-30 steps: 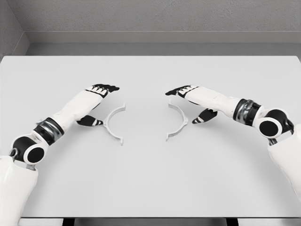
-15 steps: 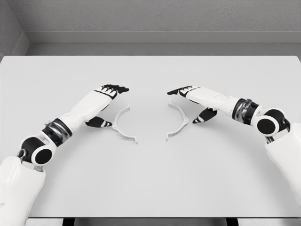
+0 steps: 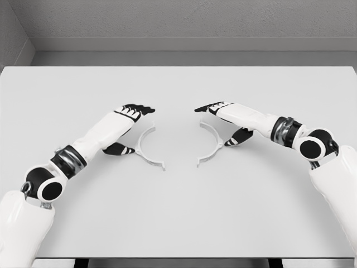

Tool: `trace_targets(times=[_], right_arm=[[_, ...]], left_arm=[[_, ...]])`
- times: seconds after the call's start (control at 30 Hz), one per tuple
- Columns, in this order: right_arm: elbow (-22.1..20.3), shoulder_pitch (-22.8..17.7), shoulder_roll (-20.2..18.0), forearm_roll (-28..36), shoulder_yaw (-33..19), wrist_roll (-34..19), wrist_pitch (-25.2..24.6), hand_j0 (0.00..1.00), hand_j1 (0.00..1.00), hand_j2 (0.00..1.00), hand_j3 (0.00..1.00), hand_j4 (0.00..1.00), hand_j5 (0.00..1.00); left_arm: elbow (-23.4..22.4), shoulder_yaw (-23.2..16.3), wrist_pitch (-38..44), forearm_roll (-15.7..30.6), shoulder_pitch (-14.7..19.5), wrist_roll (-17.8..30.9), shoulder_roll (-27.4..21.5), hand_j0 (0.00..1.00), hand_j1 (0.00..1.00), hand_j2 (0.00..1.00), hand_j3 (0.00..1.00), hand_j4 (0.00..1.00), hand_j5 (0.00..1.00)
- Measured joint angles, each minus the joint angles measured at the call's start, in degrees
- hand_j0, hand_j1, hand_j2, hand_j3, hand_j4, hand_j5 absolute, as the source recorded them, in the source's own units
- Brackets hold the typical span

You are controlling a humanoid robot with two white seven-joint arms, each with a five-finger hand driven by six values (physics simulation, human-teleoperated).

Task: Assemble PVC drainage pipe clamps

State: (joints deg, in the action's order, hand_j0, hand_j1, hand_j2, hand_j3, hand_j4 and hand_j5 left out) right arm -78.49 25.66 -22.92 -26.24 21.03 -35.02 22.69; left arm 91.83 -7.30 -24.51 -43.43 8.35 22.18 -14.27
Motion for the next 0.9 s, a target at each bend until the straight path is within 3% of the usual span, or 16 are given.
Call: trace_targets(times=[0.6, 0.9], right_arm=[[-0.7, -0.1, 0.6, 0.0, 0.1, 0.0, 0.0, 1.0, 1.0, 1.0, 1.0, 1.0, 1.0], [-1.6, -0.2, 1.1, 0.0, 0.1, 0.0, 0.0, 1.0, 1.0, 1.0, 1.0, 1.0, 1.0]], left_arm=[[0.3, -1.4, 0.1, -0.3, 0.7, 0.0, 0.7, 1.0, 1.0, 1.0, 1.0, 1.0, 1.0], [0.0, -0.2, 0.2, 0.1, 0.8, 0.0, 0.2, 1.0, 1.0, 1.0, 1.0, 1.0, 1.0]])
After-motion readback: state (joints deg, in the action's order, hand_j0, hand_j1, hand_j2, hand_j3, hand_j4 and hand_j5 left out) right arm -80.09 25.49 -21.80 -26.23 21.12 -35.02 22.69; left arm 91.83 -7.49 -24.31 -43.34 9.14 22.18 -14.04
